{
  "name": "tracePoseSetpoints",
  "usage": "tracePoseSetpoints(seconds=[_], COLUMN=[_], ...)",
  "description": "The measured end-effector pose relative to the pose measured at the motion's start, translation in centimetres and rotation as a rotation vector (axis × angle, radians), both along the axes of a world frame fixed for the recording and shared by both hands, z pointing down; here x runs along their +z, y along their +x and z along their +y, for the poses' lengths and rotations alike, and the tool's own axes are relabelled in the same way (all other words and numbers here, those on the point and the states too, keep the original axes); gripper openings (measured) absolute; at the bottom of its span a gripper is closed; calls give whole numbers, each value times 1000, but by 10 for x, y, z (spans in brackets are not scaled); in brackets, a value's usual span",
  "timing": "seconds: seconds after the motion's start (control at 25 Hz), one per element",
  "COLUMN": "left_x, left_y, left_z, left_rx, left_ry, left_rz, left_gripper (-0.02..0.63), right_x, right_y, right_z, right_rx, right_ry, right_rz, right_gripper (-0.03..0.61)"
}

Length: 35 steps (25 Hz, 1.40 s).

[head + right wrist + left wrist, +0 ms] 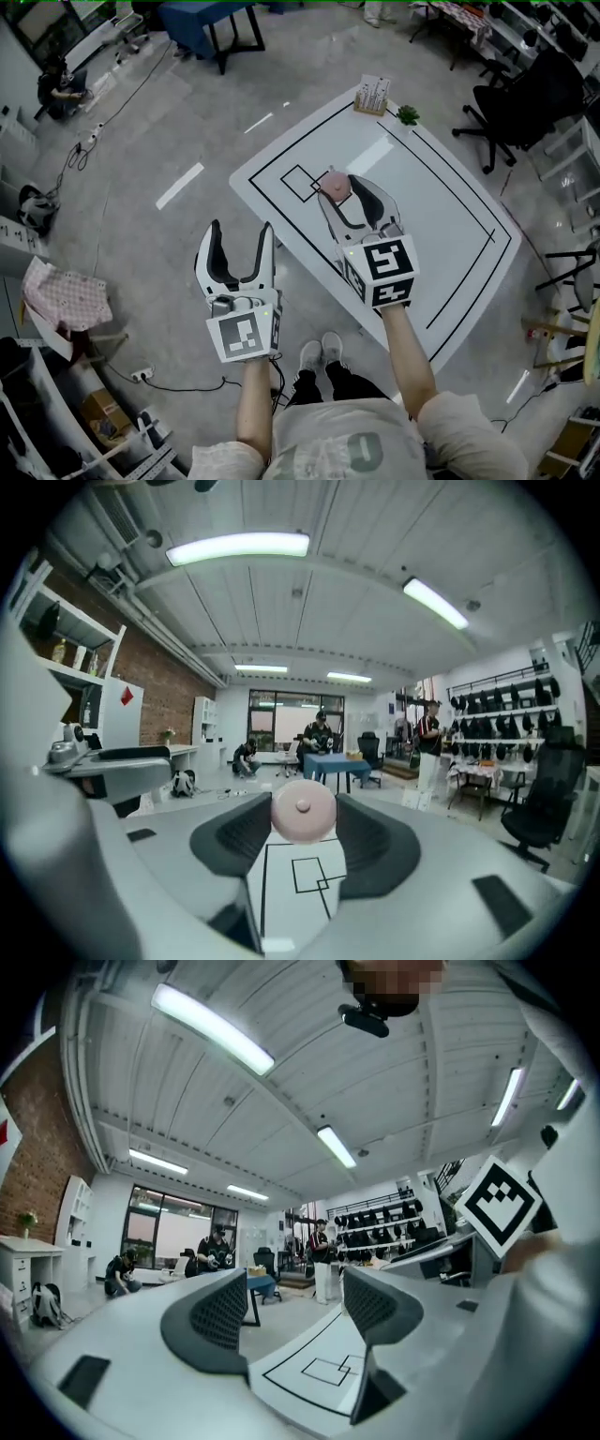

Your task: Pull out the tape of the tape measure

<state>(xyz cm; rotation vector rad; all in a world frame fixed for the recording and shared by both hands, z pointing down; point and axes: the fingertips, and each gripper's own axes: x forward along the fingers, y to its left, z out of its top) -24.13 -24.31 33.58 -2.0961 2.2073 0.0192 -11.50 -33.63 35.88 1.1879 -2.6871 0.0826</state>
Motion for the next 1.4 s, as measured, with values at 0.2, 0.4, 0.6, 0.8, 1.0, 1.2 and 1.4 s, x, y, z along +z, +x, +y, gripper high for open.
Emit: tracePoseSetpoints(seconds=[0.2,0.4,0.6,0.8,1.0,1.2,1.4], left_x=[-54,-74,-77,-89,-120,-122,-91], left_y=[31,57,69,83,117,161,187], left_z=[42,84,105,113,125,152,170], left_rx=[58,95,119,196,457,795,994], left_ry=[97,129,133,134,179,179,91], left_rz=[-23,-21,-36,-91,-180,-454,-553], left_gripper=[301,301,301,299,296,250,214], right_x=[-59,-77,-74,-82,-102,-114,-80], right_y=[47,93,118,126,118,107,105], right_z=[61,124,159,175,196,235,264], right_rx=[80,141,161,137,-40,-285,-479], right_ry=[150,212,217,246,339,419,417], right_rz=[-88,-124,-133,-108,-48,48,329], right_gripper=[229,229,229,229,229,229,229])
